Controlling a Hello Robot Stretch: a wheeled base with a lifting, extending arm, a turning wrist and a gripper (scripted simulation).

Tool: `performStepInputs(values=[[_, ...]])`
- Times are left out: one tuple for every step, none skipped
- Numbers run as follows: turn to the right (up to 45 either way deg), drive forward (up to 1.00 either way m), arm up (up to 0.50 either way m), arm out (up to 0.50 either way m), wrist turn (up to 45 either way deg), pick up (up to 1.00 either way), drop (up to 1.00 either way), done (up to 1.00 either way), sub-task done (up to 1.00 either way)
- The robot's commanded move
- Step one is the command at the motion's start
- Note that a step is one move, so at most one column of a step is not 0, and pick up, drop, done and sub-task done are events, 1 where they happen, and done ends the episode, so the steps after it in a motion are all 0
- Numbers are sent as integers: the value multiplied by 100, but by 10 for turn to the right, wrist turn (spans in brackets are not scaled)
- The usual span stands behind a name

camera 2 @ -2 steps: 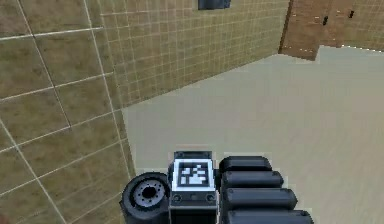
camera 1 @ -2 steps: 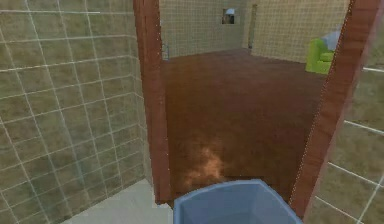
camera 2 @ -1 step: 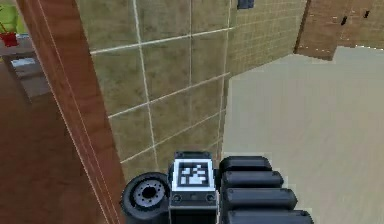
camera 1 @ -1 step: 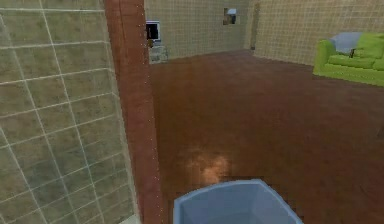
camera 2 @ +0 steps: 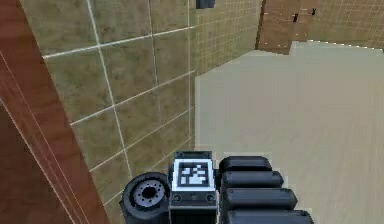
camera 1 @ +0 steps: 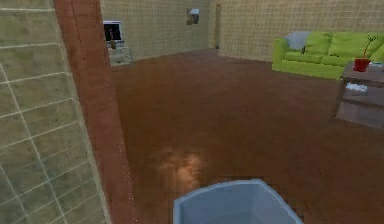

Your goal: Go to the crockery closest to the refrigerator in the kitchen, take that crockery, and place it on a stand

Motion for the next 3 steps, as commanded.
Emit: performStepInputs(values=[[0,75,0,0,0,0,0,0,0],[360,0,0,0,0,0,0,0,0],[0,15,0,0,0,0,0,0,0]])
